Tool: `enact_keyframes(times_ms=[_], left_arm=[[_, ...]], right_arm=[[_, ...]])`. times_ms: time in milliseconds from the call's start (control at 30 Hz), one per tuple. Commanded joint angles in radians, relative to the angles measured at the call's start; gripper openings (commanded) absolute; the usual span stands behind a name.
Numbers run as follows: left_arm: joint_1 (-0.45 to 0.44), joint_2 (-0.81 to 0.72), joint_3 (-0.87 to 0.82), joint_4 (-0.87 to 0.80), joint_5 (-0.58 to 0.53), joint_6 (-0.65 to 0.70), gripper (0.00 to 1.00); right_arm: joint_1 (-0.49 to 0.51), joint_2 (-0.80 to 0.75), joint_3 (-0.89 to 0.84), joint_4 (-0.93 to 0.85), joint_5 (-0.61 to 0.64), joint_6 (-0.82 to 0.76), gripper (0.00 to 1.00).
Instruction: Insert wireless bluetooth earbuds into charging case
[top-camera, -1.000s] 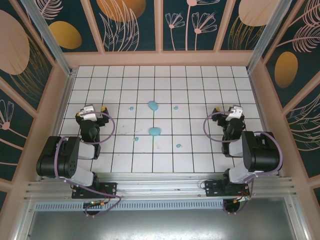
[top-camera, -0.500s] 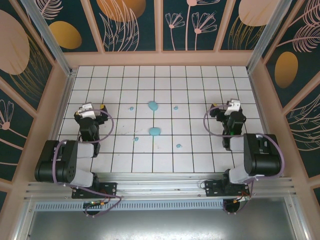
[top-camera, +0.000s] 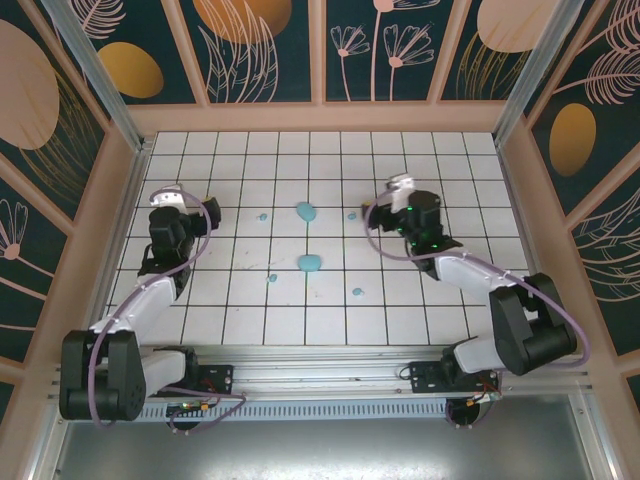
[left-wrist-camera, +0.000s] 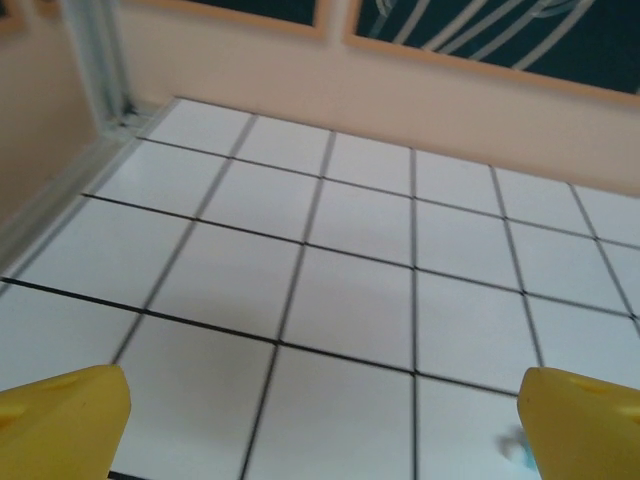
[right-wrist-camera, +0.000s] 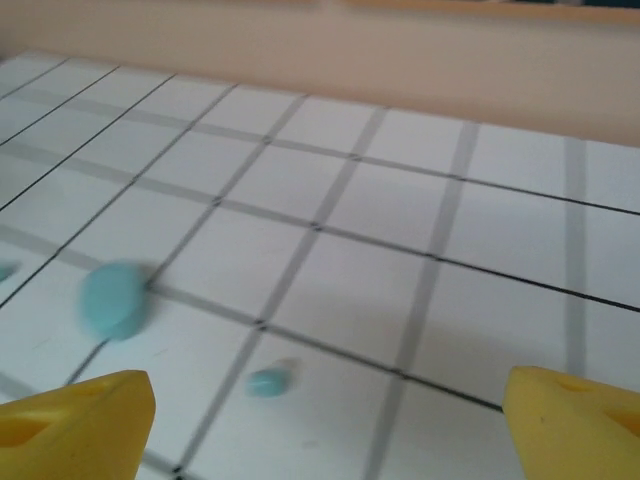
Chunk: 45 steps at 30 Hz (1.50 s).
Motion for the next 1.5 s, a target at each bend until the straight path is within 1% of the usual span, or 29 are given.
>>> enact_keyframes(times_ms=[0,33,100,133,200,300,367,500,600,800,1067,1167,1233,1400,1467], left_arm=[[-0.010,-0.059,0.014,-0.142,0.172,-0.017,0.99],[-0.020,-0.078,0.010,-0.141,0.207,-0.018,0.98],[-0.059,-0.110,0.002,-0.154,0.250,-0.016,0.99],[-0.087,-0.124,0.003,-0.165,0.271,-0.020,0.98],[-0.141,-0.150,0.002,-0.185,0.297,-0.044,0.99],[-0.205,-0.180,-0.016,-0.201,0.328,-0.060,0.98],[-0.224,-0.203,-0.035,-0.225,0.316,-0.043,0.98],[-0.229,-0.239,-0.079,-0.268,0.299,-0.015,0.98],[-0.231,-0.250,-0.085,-0.267,0.300,-0.028,0.98],[-0.230,-0.239,-0.087,-0.243,0.294,-0.029,0.99],[-0.231,-0.196,-0.084,-0.235,0.293,-0.027,0.98],[-0.231,-0.197,-0.087,-0.223,0.265,-0.038,0.99],[-0.230,-0.194,-0.083,-0.225,0.183,-0.078,0.99],[-0.230,-0.216,-0.038,-0.296,0.143,0.025,0.99],[-0.231,-0.254,-0.043,-0.307,0.162,0.080,0.98]], right_arm=[[0.110,0.058,0.081,-0.167,-0.029,-0.057,0.89],[0.159,0.082,0.104,-0.197,-0.052,-0.065,0.88],[0.208,0.128,0.144,-0.258,-0.114,-0.078,0.86],[0.219,0.158,0.176,-0.303,-0.184,-0.081,0.82],[0.229,0.206,0.228,-0.371,-0.279,-0.084,0.78],[0.254,0.259,0.269,-0.438,-0.334,-0.144,0.76],[0.273,0.272,0.268,-0.446,-0.325,-0.188,0.76],[0.311,0.305,0.269,-0.442,-0.308,-0.272,0.77],[0.342,0.343,0.288,-0.445,-0.253,-0.335,0.77],[0.347,0.427,0.335,-0.437,-0.219,-0.391,0.76],[0.352,0.481,0.366,-0.478,-0.208,-0.462,0.75],[0.353,0.488,0.362,-0.476,-0.213,-0.482,0.71],[0.353,0.497,0.372,-0.495,-0.213,-0.498,0.68],[0.353,0.505,0.379,-0.522,-0.202,-0.521,0.56],[0.353,0.505,0.381,-0.528,-0.197,-0.526,0.52]])
